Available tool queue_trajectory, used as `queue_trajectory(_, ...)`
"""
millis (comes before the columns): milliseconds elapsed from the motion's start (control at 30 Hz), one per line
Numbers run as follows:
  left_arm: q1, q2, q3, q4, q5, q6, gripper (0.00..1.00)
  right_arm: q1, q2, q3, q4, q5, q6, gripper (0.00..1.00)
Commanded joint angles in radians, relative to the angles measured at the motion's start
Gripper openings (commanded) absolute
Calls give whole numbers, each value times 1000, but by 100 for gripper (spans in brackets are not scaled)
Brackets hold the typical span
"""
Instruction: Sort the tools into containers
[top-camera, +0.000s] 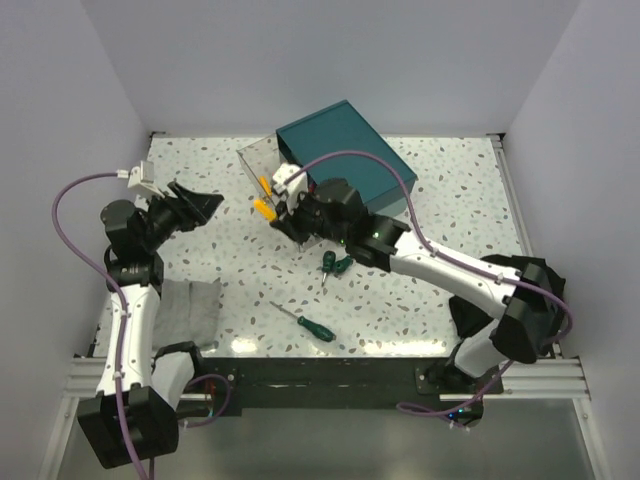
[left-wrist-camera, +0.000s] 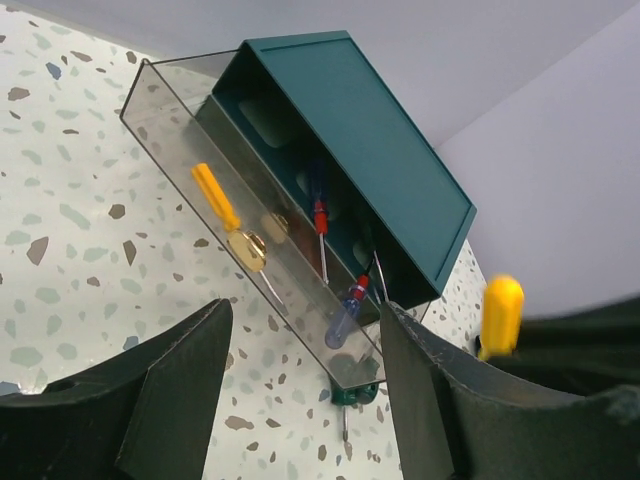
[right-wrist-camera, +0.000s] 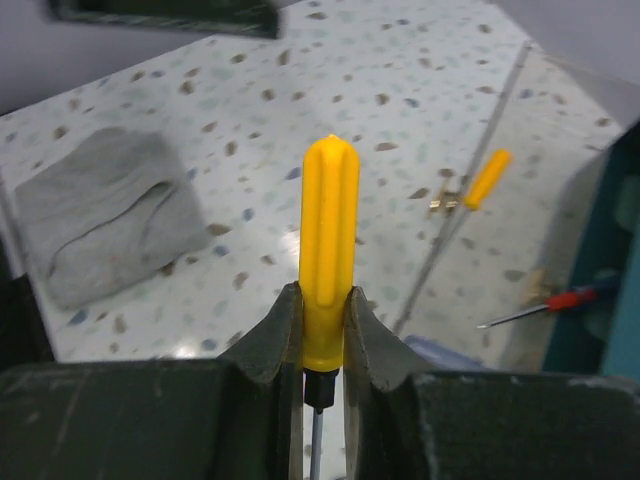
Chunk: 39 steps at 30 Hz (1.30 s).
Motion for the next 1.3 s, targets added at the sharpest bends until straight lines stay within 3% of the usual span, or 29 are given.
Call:
queue_trajectory(0,25,8,31,66,20,-22,65,-127,121,109,29,123,43,0)
queue_trajectory(200,44,16,9,77,23,-36,65,-184,234,200,38,118,43,3)
queue_trajectory(233,47,20,6,81,25,-42,65,-184,260,208,36,120,43,8)
queue_trajectory(267,45,20,2,83,25,-44,65,-184,266,214,35,112,74,30)
queue_trajectory(300,48,23,0,86,29,-45,65,-182,269,222,29,100,86,40)
queue_trajectory(400,47,33,2,98,34,-55,65,-182,228,205,44,34,65,53)
queue_trajectory(600,47,65,3,152,43,-90,65,-182,33,69,-20,-90,-93,55)
queue_trajectory(733,48,91,0,193,37,-107,65,-167,-117,-109,-141,-374,-272,55)
queue_trajectory(867,47,103,-17,212,26,-111,66,-93,-235,-330,-293,-390,-577,56)
queue_trajectory(967,50,105,-35,221,22,-125,66,-29,-271,-431,-327,-344,-693,56)
queue_trajectory(1267,51,71,-69,175,-3,-95,66,37,-150,-519,-208,-377,-641,57)
